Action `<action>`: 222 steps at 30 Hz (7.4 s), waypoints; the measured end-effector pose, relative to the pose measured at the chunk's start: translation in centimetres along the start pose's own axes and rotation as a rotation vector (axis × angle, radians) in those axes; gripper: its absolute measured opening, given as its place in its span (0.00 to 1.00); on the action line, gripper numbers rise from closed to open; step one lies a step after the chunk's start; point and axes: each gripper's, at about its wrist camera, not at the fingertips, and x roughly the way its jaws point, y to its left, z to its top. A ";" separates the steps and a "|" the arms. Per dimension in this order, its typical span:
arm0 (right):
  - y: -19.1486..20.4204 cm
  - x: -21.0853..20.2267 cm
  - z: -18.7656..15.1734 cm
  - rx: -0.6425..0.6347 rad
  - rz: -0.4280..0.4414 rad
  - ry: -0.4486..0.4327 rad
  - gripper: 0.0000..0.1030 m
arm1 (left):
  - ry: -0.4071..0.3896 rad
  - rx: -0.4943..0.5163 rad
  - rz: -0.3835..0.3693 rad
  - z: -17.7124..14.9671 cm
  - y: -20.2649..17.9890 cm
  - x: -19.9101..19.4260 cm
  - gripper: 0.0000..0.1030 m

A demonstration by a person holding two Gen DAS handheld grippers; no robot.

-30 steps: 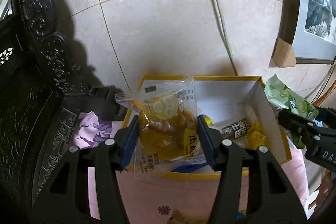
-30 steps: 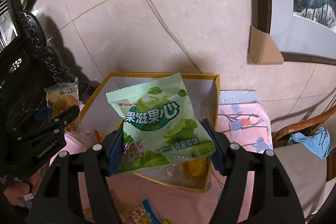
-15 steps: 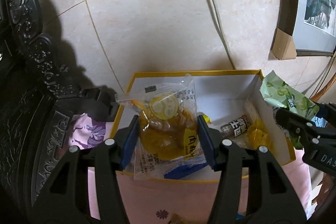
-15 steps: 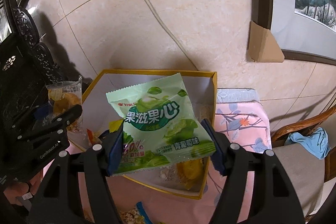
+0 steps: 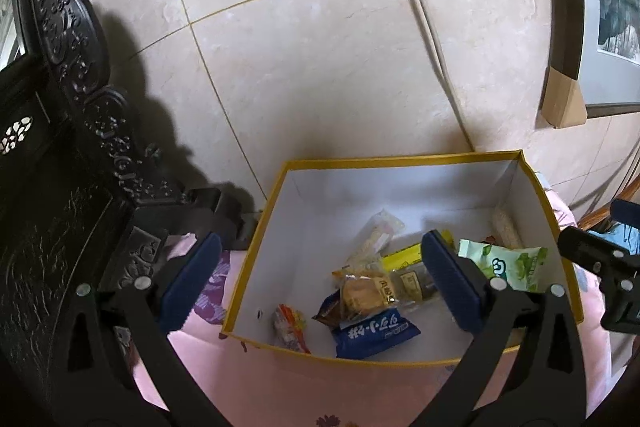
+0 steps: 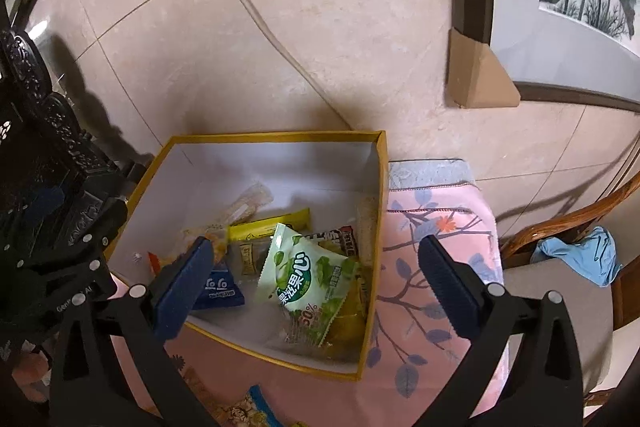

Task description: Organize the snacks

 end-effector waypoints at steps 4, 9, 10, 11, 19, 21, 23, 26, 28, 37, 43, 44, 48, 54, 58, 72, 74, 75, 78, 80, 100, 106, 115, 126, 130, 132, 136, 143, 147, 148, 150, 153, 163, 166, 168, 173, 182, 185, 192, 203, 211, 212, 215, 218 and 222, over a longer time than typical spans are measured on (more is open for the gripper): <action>0.9 -1.6 -0.9 -0.037 0.019 -0.014 0.99 | 0.007 0.007 0.016 -0.8 0.8 -1.0 0.98; 3.2 -3.1 -5.1 -0.118 0.094 0.052 0.99 | 0.044 0.010 0.056 -4.7 3.8 -3.1 0.98; 3.8 -3.1 -6.2 -0.139 0.117 0.070 0.99 | 0.069 0.011 0.073 -6.0 4.7 -3.6 0.98; 4.6 -3.1 -7.3 -0.171 0.139 0.085 0.99 | 0.087 0.015 0.087 -7.1 5.4 -4.1 0.98; 12.1 1.6 -15.1 -0.554 0.332 0.268 0.99 | 0.311 -0.146 0.121 -19.2 10.5 -7.7 0.98; 14.2 3.1 -16.6 -0.659 0.359 0.310 0.99 | 0.364 -0.162 0.122 -21.7 10.6 -8.5 0.98; 15.9 4.6 -18.0 -0.757 0.350 0.333 0.99 | 0.409 -0.165 0.113 -24.1 10.4 -9.8 0.98; 16.9 6.3 -19.1 -0.824 0.330 0.353 0.99 | 0.442 -0.154 0.109 -26.5 9.7 -11.8 0.98; 17.3 7.1 -19.4 -0.842 0.313 0.372 0.99 | 0.482 -0.162 0.072 -27.6 9.3 -12.6 0.98; 16.1 7.9 -19.4 -0.724 0.296 0.429 0.40 | 0.479 -0.197 0.093 -28.6 9.1 -12.7 0.98; 12.8 2.1 -17.0 -0.566 0.306 0.310 0.40 | 0.490 -0.328 0.012 -27.1 7.8 -10.8 0.98; 12.0 1.1 -16.6 -0.544 0.298 0.286 0.40 | 0.490 -0.307 -0.002 -26.7 6.8 -10.2 0.98; 8.7 -1.8 -15.2 -0.456 0.287 0.248 0.40 | 0.499 -0.205 0.018 -25.1 3.1 -7.7 0.98; 5.1 -4.8 -14.9 -0.421 0.232 0.204 0.40 | 0.504 -0.180 0.074 -24.0 1.6 -4.3 0.98; 3.9 -4.5 -15.6 -0.384 0.205 0.226 0.40 | 0.511 -0.281 0.055 -24.3 3.1 -3.2 0.88; 2.5 -5.0 -16.4 -0.299 0.206 0.274 0.40 | 0.481 -0.260 -0.018 -24.8 3.2 -4.9 0.00; 2.7 -5.3 -16.3 -0.300 0.206 0.265 0.40 | 0.466 -0.240 -0.012 -24.6 3.1 -5.1 0.00; 2.7 -5.5 -16.2 -0.303 0.207 0.262 0.40 | 0.464 -0.235 -0.006 -24.5 3.1 -5.3 0.00; 2.7 -6.2 -16.1 -0.302 0.210 0.253 0.40 | 0.437 -0.249 -0.017 -23.9 3.3 -6.4 0.00; 2.6 -6.4 -16.0 -0.296 0.212 0.248 0.40 | 0.404 -0.230 -0.010 -23.3 3.1 -7.7 0.00; 1.9 -6.5 -16.9 -0.278 0.209 0.284 0.40 | 0.552 -0.456 -0.037 -26.1 3.2 -5.6 0.98; 1.6 -6.1 -17.1 -0.257 0.208 0.307 0.40 | 0.559 -0.484 -0.064 -26.7 2.9 -5.3 0.98; 2.0 -6.5 -17.1 -0.277 0.213 0.307 0.40 | 0.560 -0.474 -0.170 -27.1 2.0 -6.2 0.64; 2.1 -7.6 -16.8 -0.267 0.220 0.286 0.40 | 0.493 -0.332 -0.137 -25.4 2.0 -8.0 0.07; 1.9 -7.7 -16.7 -0.256 0.216 0.284 0.40 | 0.428 -0.280 -0.124 -24.4 1.5 -9.4 0.03; 1.8 -7.9 -16.8 -0.253 0.220 0.283 0.40 | 0.388 -0.257 -0.134 -23.3 1.1 -10.3 0.02; 1.7 -8.2 -16.8 -0.248 0.223 0.275 0.40 | 0.340 -0.237 -0.145 -21.8 1.0 -11.8 0.02; 1.2 -8.7 -17.0 -0.234 0.217 0.270 0.40 | 0.371 -0.241 -0.180 -22.3 0.0 -11.2 0.02; 0.6 -8.5 -17.5 -0.220 0.215 0.288 0.41 | 0.409 -0.267 -0.167 -23.6 -0.6 -9.7 0.62; 0.4 -8.4 -17.6 -0.217 0.212 0.291 0.41 | 0.410 -0.282 -0.165 -23.9 -0.5 -9.3 0.76; 0.0 -8.2 -17.7 -0.210 0.204 0.299 0.41 | 0.398 -0.303 -0.182 -24.2 -0.7 -8.7 0.80; -0.4 -8.0 -17.9 -0.200 0.199 0.306 0.41 | 0.461 -0.294 -0.224 -24.6 -1.6 -7.0 0.84; -0.9 -8.0 -18.0 -0.177 0.189 0.296 0.41 | 0.410 -0.132 -0.211 -24.0 -4.8 -5.4 0.87; -0.9 -8.0 -18.0 -0.175 0.189 0.300 0.41 | 0.404 -0.130 -0.231 -23.8 -5.2 -5.3 0.72; -1.0 -7.9 -18.1 -0.174 0.187 0.303 0.41 | 0.410 -0.169 -0.252 -23.7 -4.7 -5.0 0.63; -1.2 -7.9 -18.0 -0.155 0.184 0.299 0.41 | 0.427 -0.186 -0.261 -23.1 -4.0 -5.4 0.17; -1.6 -8.5 -17.9 -0.142 0.179 0.289 0.41 | 0.377 -0.165 -0.337 -22.0 -4.8 -8.3 0.09; -1.6 -8.7 -18.0 -0.139 0.179 0.286 0.41 | 0.354 -0.168 -0.339 -21.3 -4.4 -9.1 0.09; -1.7 -9.3 -17.9 -0.133 0.186 0.273 0.41 | 0.313 -0.154 -0.322 -20.4 -3.7 -11.1 0.09; -1.0 -10.5 -17.4 -0.145 0.205 0.237 0.41 | 0.217 -0.121 -0.271 -17.8 -2.3 -14.5 0.09; -0.3 -11.9 -15.9 -0.161 0.201 0.170 0.40 | 0.169 -0.120 -0.223 -15.5 -0.8 -15.0 0.09; -0.2 -12.1 -15.7 -0.161 0.203 0.162 0.40 | 0.163 -0.119 -0.216 -15.2 -0.6 -15.0 0.09; 0.0 -13.1 -14.9 -0.160 0.210 0.123 0.40 | 0.130 -0.101 -0.188 -13.7 -0.2 -15.2 0.09; 0.3 -13.7 -13.3 -0.149 0.216 0.078 0.40 | 0.099 -0.092 -0.177 -11.7 0.2 -15.0 0.09; 1.2 -13.7 -10.5 -0.177 0.197 0.022 0.40 | 0.061 -0.075 -0.167 -9.0 0.6 -14.1 0.09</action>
